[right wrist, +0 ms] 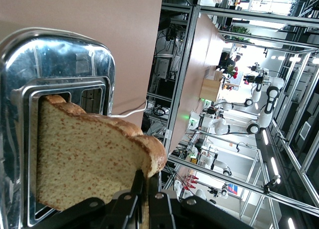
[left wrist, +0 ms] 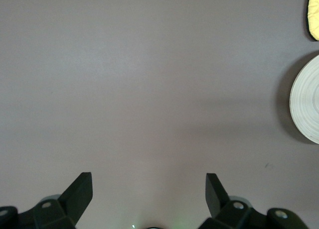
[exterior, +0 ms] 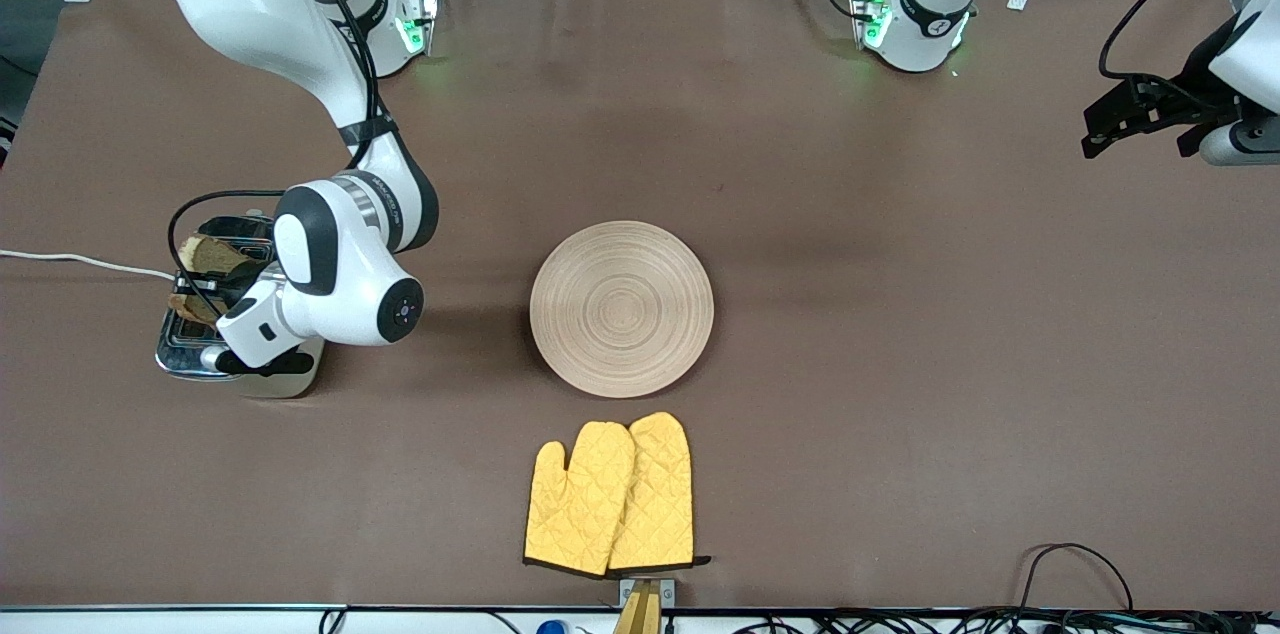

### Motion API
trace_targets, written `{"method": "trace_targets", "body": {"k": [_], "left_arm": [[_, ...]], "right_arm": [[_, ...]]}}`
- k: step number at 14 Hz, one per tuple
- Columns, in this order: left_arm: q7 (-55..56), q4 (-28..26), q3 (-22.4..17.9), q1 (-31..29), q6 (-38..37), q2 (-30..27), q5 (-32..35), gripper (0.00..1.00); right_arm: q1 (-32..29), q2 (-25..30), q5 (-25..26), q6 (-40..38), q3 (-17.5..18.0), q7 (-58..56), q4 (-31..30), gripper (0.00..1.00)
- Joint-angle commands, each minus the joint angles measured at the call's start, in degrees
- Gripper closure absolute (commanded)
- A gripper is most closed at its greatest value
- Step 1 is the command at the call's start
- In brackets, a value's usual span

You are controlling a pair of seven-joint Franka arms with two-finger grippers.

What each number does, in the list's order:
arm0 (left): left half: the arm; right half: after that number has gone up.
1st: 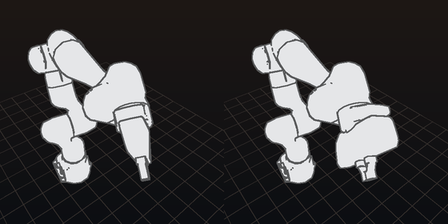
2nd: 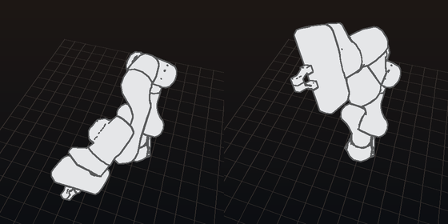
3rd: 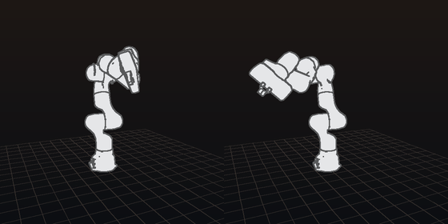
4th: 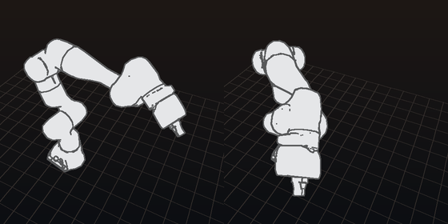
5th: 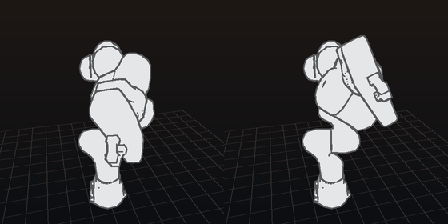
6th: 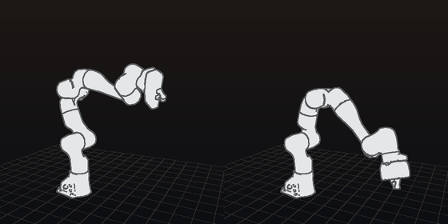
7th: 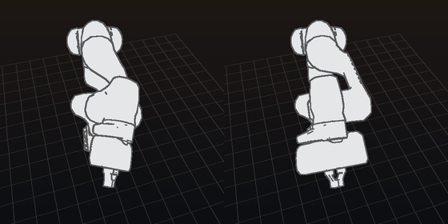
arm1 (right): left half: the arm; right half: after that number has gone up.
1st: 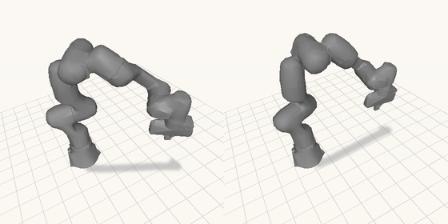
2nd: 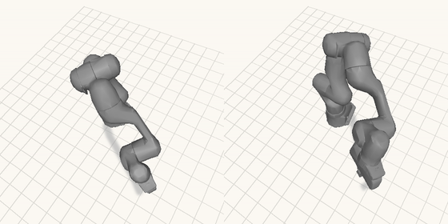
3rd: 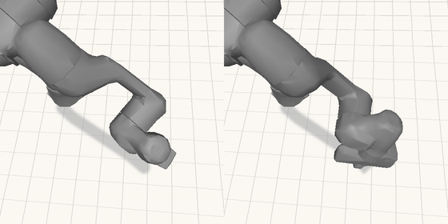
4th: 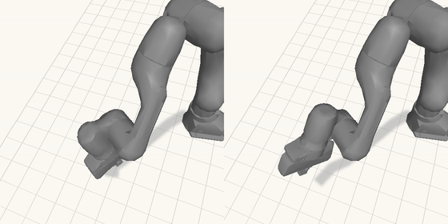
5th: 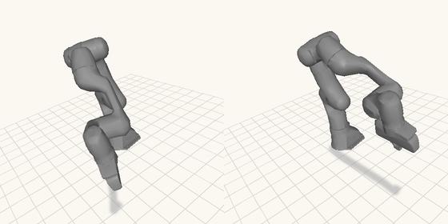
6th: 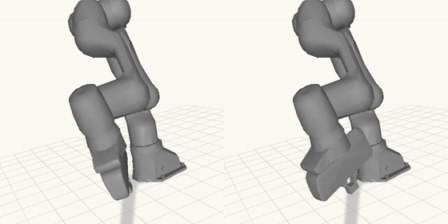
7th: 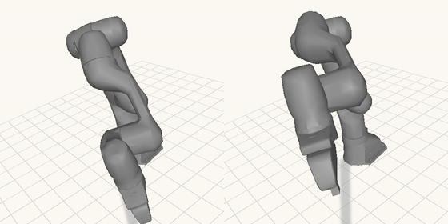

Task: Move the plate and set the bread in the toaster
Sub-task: 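Lower the bread into the toaster slot with the right gripper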

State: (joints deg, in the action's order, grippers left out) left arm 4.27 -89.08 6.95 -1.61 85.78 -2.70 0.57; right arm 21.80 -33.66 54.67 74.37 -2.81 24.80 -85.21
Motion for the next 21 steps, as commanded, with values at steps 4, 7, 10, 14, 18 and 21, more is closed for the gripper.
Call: {"method": "trace_targets", "body": {"k": [4,7,10,14,18,21], "left_arm": [[0.04,-0.21,-0.27,-0.23,0.17,-0.2,-0.66,0.0],[0.04,-0.13,-0.53,-0.32,0.26,-0.2,-0.57,0.0],[0.04,0.05,-0.53,-0.49,0.61,-0.2,-0.57,0.0],[0.04,0.31,-0.62,-0.58,0.7,0.07,-0.66,0.0],[-0.05,0.31,-0.62,-0.58,0.7,0.07,-0.57,0.0],[-0.05,0.31,-0.62,-0.5,0.7,0.16,-0.57,0.0]], "right_arm": [[-0.88,-0.62,0.7,0.42,0.79,2.8,-0.22,0.89],[-0.97,-1.49,0.61,0.51,0.79,3.23,-0.31,0.91],[-0.97,-2.55,0.43,0.51,0.88,4.91,-0.31,0.91],[-1.06,-2.55,-0.09,0.51,0.88,4.91,-0.31,0.69],[-1.15,-2.64,-0.18,0.6,0.88,5.87,-0.31,0.57],[-1.23,-2.64,-0.27,0.6,0.88,5.87,-0.31,0.49]]}}
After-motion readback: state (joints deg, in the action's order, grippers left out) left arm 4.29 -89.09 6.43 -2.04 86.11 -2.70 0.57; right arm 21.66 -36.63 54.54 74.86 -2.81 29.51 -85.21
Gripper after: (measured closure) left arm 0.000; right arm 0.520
